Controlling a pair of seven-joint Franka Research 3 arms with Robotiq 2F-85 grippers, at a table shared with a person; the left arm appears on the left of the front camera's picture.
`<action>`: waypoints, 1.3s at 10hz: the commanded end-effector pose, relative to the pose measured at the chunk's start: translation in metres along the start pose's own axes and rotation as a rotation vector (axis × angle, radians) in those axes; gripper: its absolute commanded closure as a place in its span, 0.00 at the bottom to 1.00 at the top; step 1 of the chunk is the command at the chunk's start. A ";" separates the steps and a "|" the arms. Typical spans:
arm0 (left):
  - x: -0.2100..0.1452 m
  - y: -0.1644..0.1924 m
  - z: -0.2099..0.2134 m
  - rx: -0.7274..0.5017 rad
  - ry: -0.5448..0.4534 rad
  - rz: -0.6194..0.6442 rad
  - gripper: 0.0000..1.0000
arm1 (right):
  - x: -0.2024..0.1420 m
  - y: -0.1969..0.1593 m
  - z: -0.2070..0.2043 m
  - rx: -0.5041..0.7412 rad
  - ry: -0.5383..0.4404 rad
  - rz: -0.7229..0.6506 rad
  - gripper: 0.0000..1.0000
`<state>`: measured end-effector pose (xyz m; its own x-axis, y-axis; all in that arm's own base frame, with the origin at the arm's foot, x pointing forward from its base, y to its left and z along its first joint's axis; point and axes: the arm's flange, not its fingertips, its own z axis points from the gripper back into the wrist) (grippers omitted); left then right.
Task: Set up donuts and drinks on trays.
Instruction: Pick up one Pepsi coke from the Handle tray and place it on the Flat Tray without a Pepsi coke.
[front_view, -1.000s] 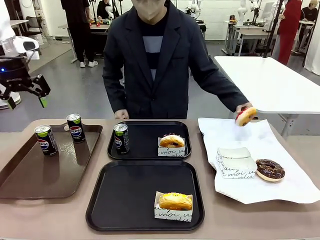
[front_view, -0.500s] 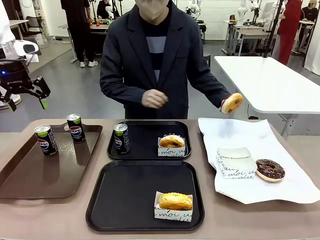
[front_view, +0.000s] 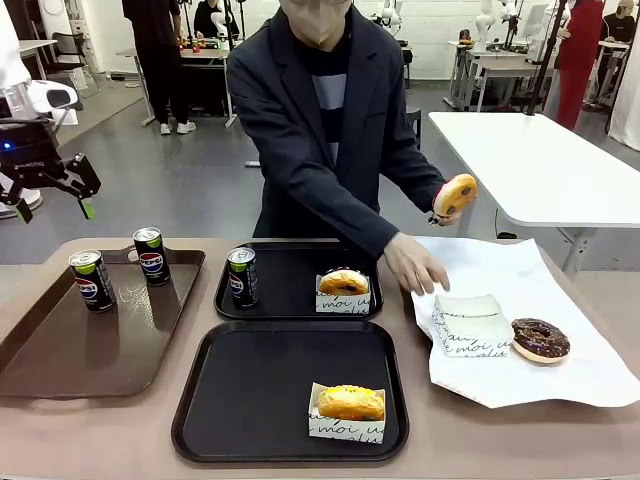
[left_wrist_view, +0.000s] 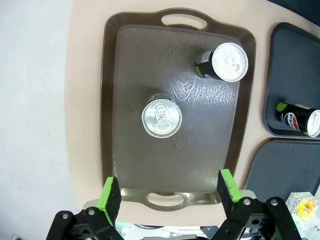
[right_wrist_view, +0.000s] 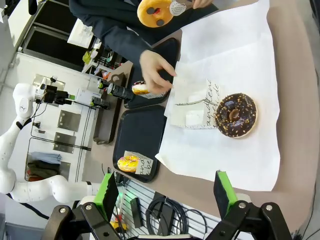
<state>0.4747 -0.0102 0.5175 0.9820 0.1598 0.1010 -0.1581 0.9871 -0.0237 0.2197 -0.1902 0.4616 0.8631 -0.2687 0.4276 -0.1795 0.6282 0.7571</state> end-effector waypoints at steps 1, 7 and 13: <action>0.004 0.002 -0.032 0.036 0.005 -0.027 0.00 | 0.000 -0.003 -0.001 0.013 -0.001 0.009 0.00; 0.002 0.001 -0.094 0.046 0.032 -0.094 0.00 | 0.000 -0.003 -0.001 0.013 -0.001 0.009 0.00; 0.018 0.007 -0.117 -0.001 0.027 -0.106 0.00 | 0.000 -0.003 -0.001 0.013 -0.001 0.009 0.00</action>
<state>0.4986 -0.0059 0.4091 0.9956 0.0645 0.0682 -0.0654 0.9978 0.0114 0.2197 -0.1902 0.4616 0.8631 -0.2687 0.4277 -0.1796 0.6282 0.7571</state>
